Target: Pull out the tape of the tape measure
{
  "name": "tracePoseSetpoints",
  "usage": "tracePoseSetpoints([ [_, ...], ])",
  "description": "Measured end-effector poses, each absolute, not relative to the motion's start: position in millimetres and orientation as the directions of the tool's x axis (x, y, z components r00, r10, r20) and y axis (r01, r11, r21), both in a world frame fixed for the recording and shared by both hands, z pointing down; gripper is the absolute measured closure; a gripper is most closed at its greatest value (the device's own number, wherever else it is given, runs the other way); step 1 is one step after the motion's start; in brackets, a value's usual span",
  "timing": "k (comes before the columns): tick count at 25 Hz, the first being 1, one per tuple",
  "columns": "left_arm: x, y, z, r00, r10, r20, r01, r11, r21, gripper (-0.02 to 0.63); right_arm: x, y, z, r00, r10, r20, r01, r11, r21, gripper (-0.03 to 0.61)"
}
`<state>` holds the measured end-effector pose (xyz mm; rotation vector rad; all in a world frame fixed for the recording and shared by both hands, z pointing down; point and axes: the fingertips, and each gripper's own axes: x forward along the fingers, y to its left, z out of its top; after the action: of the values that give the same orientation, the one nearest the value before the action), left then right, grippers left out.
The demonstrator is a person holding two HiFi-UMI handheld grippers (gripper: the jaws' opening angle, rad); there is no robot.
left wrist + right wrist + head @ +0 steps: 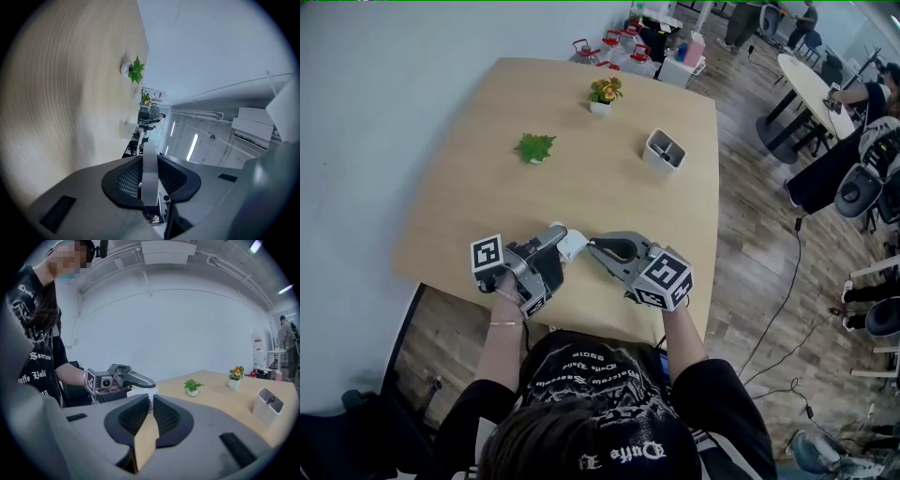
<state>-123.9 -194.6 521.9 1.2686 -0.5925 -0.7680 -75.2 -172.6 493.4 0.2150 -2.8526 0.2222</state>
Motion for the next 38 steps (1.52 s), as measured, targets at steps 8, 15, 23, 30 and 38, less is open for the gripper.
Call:
tracePoseSetpoints([
  [8,-137,-196,525,0.561,-0.828,0.021,0.136,0.117,0.984,0.520,-59,-186,498,-0.939,-0.206,0.276,-0.261,0.948,-0.182,0.541],
  [15,-132,-196,531,0.556,-0.831,0.025,0.112,0.105,0.988,0.520,-51,-191,507,-0.921,-0.279,0.272,-0.338,0.920,-0.199,0.541],
  [23,-140,-194,535,0.530,-0.848,0.017,0.104,0.084,0.991,0.520,-26,-201,514,-0.885,-0.377,0.272,-0.440,0.870,-0.225,0.541],
  [30,-140,-195,536,0.506,-0.862,0.015,0.097,0.074,0.993,0.520,-24,-201,515,-0.870,-0.406,0.281,-0.470,0.855,-0.221,0.541],
  [38,-144,-194,536,0.482,-0.876,0.023,0.078,0.069,0.995,0.520,-4,-210,519,-0.824,-0.486,0.292,-0.555,0.796,-0.241,0.541],
])
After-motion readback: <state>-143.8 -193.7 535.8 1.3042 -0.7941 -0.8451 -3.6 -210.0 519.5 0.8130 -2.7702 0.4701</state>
